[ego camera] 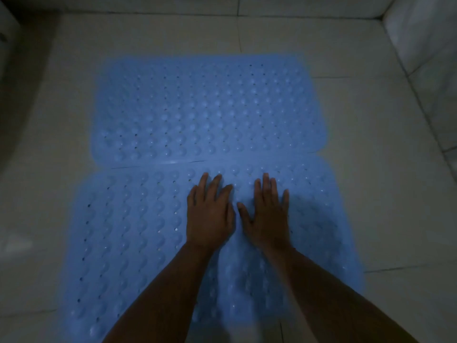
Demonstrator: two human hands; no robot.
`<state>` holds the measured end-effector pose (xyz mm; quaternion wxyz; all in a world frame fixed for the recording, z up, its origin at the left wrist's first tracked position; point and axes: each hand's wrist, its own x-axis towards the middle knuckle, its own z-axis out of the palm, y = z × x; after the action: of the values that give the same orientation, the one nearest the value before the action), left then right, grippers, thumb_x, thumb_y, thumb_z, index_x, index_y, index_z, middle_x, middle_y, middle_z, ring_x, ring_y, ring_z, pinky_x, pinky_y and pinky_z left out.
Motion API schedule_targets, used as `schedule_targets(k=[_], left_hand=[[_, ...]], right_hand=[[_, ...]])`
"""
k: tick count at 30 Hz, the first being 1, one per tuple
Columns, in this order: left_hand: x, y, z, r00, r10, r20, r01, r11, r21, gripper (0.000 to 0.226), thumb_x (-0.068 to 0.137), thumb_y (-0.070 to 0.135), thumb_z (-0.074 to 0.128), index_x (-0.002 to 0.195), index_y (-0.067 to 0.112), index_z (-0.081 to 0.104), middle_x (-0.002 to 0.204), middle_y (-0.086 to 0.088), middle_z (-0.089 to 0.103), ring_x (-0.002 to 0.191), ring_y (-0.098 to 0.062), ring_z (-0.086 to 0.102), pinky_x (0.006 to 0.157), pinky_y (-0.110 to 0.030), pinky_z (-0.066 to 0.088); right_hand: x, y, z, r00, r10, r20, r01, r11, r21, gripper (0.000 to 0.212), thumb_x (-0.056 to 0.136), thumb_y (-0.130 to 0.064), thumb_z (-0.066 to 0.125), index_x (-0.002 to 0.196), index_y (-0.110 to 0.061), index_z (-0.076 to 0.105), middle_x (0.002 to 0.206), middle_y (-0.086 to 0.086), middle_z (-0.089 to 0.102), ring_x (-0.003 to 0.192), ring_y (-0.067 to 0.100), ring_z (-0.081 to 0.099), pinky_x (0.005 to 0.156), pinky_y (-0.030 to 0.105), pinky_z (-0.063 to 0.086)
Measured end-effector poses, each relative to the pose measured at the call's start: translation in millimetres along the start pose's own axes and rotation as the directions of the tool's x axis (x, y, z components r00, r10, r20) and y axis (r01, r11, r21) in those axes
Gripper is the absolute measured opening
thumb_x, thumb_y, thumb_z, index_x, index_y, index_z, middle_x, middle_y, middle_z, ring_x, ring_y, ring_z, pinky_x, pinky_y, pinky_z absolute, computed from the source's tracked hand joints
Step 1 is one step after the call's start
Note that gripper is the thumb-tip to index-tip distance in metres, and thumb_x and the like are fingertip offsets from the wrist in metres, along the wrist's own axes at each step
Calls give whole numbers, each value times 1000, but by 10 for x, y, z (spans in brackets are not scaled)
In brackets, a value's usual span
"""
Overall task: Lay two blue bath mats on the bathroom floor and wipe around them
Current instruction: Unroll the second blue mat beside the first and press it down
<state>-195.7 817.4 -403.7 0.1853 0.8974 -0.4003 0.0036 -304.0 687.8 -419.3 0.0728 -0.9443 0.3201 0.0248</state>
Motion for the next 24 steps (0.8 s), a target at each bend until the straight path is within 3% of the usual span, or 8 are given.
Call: schedule_targets(k=[15, 20, 24], left_hand=[[-51, -84, -34, 999, -49, 1, 49, 999, 10, 47, 93, 33, 55, 138, 19, 61, 157, -11, 48, 152, -38, 31, 115, -58, 36], [-91, -8, -99, 997, -58, 59, 55, 998, 40, 50, 91, 35, 48, 136, 19, 63, 153, -12, 51, 150, -40, 35, 115, -60, 38], [-62, 96, -29, 991, 4, 137, -15, 997, 79, 50, 93, 35, 49, 139, 19, 62, 156, -12, 49, 152, -39, 31, 117, -62, 34]], right_hand=[[41, -4, -68, 985, 15, 171, -18, 1000, 17, 102, 88, -83, 17, 162, -16, -4, 170, 5, -17, 157, 22, -17, 125, 56, -9], [117, -15, -176, 983, 43, 176, -74, 983, 171, 101, 83, -81, 13, 162, -18, 15, 172, 2, -4, 158, 18, -7, 124, 52, -9], [315, -81, -430, 965, 116, 235, -167, 964, 209, 66, 102, -60, 32, 157, -23, 35, 170, 2, 18, 157, 20, 11, 125, 58, 1]])
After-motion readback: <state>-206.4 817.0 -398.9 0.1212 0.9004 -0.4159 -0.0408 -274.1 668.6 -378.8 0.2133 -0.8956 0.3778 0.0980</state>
